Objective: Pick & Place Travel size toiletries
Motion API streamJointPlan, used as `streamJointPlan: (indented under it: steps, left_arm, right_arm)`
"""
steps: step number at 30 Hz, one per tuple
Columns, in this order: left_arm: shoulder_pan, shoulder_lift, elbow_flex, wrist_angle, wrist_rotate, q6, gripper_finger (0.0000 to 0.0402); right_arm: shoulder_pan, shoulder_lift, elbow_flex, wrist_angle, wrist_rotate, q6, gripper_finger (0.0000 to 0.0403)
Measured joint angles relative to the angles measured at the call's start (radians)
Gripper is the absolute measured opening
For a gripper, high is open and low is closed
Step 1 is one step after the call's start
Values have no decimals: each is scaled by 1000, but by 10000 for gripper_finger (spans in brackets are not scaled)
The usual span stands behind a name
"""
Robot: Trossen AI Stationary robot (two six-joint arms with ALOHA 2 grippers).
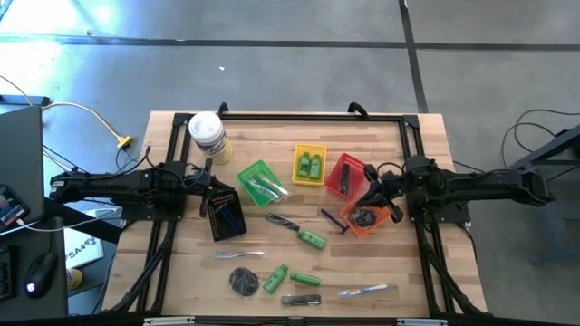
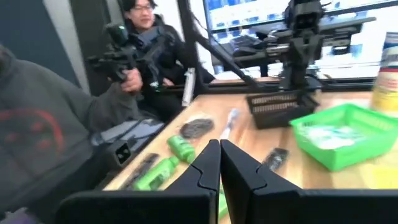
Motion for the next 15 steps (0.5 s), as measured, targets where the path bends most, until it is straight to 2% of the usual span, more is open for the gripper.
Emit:
streamJointPlan:
  steps: [4, 9, 15]
  left_arm:
    - [0, 0, 0, 0, 0, 5, 0]
    - [0, 0, 0, 6, -1, 15, 0]
    - [0, 0, 0, -10, 7, 18, 0]
  right_arm:
    - [32, -52, 0, -28, 74, -34, 3]
    - [80, -90, 0, -38, 216, -59, 3]
    - [140, -164, 0, -169, 291, -48, 3]
